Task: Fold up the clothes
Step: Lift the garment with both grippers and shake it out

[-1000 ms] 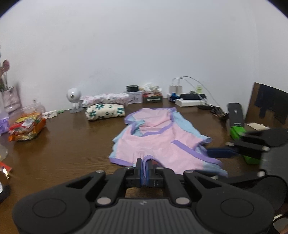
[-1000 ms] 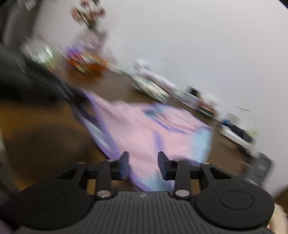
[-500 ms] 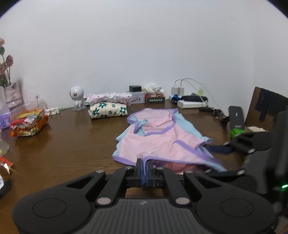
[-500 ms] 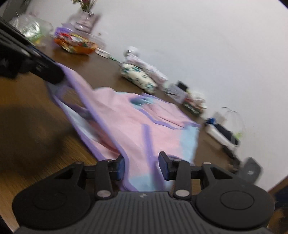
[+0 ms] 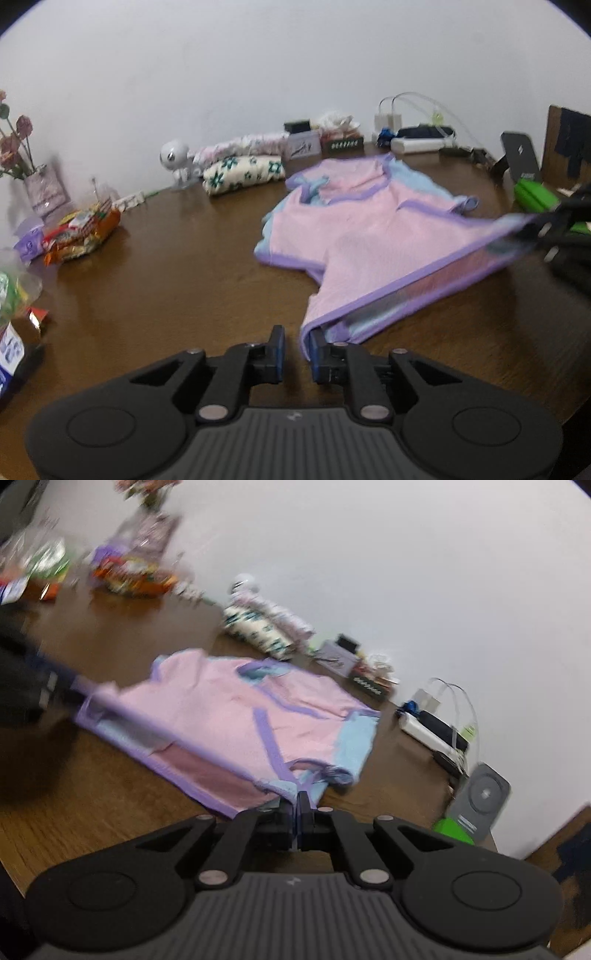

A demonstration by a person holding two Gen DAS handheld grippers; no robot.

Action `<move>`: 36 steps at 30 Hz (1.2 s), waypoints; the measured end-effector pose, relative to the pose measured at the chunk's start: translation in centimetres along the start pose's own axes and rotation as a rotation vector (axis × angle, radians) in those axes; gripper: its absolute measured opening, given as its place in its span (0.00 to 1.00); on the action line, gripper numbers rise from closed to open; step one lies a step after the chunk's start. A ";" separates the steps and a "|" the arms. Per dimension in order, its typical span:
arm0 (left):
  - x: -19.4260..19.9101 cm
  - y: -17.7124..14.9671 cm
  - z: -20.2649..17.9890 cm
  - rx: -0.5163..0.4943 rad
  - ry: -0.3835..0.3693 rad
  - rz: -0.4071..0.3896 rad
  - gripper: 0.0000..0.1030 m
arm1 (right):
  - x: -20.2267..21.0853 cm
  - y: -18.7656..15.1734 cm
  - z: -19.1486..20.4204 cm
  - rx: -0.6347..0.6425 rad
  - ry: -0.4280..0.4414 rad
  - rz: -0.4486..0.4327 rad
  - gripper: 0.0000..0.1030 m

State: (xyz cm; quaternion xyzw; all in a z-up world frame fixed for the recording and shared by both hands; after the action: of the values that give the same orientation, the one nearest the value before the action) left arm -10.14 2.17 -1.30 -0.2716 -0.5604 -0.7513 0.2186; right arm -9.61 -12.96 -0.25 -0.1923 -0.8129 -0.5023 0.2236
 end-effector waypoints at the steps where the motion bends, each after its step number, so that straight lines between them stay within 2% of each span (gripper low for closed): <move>1: 0.2 0.0 -0.3 -0.013 0.014 -0.005 0.27 | 0.3 -0.1 -0.5 -0.027 -0.002 -0.006 0.01; 7: 1.1 0.7 -1.6 -0.015 -0.066 0.009 0.17 | 2.7 -0.8 -2.9 -0.171 -0.036 -0.079 0.01; 8: 1.1 0.7 -1.7 -0.010 -0.078 0.021 0.11 | 3.0 -0.8 -3.3 -0.183 -0.037 -0.085 0.01; 9: 1.4 1.0 -1.6 0.003 -0.091 0.012 0.01 | 3.3 -0.8 -3.6 -0.186 -0.033 -0.085 0.01; 11: 2.0 1.5 -1.3 0.030 -0.117 -0.012 0.01 | 3.8 -0.5 -3.9 -0.183 -0.020 -0.095 0.01; 14: 6.9 4.4 0.9 0.091 -0.137 -0.186 0.01 | 6.5 1.3 -5.6 -0.233 0.028 -0.184 0.01; 17: 14.4 8.6 4.4 0.119 -0.227 -0.405 0.01 | 11.8 5.0 -8.9 -0.266 0.060 -0.332 0.01; 18: 17.0 9.9 5.4 0.111 -0.248 -0.481 0.01 | 13.7 6.3 -10.2 -0.269 0.069 -0.384 0.01; 22: 24.1 15.0 8.7 0.020 -0.244 -0.678 0.01 | 21.0 11.3 -14.9 -0.246 0.084 -0.560 0.01; 23: 24.5 16.5 9.2 0.007 -0.256 -0.683 0.01 | 21.8 12.4 -15.8 -0.236 0.084 -0.576 0.01; 25: 24.3 19.3 9.8 -0.028 -0.273 -0.672 0.01 | 22.2 14.6 -17.3 -0.218 0.089 -0.575 0.01; 27: 21.5 22.4 9.4 -0.076 -0.245 -0.615 0.01 | 19.9 16.7 -18.1 -0.196 0.088 -0.517 0.01; 32: 11.0 29.9 7.6 -0.140 -0.175 -0.437 0.01 | 8.8 21.2 -19.4 -0.205 0.076 -0.305 0.01; 34: 8.6 32.8 7.0 -0.159 -0.133 -0.437 0.01 | 5.4 23.0 -20.0 -0.226 0.070 -0.265 0.01; 36: 8.9 35.3 6.7 -0.179 -0.088 -0.506 0.01 | 5.1 25.0 -20.6 -0.220 0.025 -0.289 0.01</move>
State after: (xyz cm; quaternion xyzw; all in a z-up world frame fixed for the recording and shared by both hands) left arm 6.55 -1.34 31.61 -0.1734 -0.5508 -0.8161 -0.0256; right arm 3.13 -20.57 28.98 -0.0907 -0.7694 -0.6173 0.1367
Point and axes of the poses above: each gripper's, at about its wrist camera, not at the fingertips, and x roughly against the way its jaws point, z to its left, y to its top, the point moved 1 cm from there along -x, roughly the way its jaws point, and after that the axes turned 8 degrees about z, right-handed, at the moved point
